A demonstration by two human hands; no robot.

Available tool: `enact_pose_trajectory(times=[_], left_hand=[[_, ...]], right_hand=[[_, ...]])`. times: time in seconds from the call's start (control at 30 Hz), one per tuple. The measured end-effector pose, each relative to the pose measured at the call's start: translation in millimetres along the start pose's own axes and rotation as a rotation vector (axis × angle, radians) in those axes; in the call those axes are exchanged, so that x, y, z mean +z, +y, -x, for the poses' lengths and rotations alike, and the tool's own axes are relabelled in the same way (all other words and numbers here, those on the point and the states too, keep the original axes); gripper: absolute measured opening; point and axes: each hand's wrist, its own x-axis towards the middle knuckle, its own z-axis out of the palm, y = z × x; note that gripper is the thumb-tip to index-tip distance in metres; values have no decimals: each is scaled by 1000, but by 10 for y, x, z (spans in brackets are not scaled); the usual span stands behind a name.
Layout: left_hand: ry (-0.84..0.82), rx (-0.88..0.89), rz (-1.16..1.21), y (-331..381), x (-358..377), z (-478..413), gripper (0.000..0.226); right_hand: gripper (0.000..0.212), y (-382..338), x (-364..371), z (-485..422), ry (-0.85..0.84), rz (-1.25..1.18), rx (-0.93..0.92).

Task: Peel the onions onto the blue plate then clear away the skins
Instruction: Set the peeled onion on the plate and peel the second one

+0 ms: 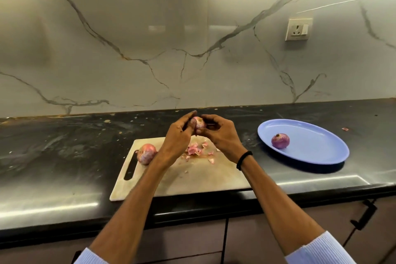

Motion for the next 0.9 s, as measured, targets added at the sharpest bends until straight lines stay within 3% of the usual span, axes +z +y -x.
enact_pose_trajectory(times=[0.13, 0.5, 0.7, 0.9], left_hand=[[24, 1, 53, 7, -45, -236, 37], [367, 145, -85, -182, 47, -346, 29], [336, 8, -35, -209, -14, -322, 25], [190, -36, 29, -191, -108, -291, 36]], right_hand=[[41, 36, -28, -261, 17, -13, -25], [40, 287, 141, -503, -35, -190, -37], [43, 235, 136, -455, -67, -211, 23], [25, 253, 174, -428, -59, -218, -3]])
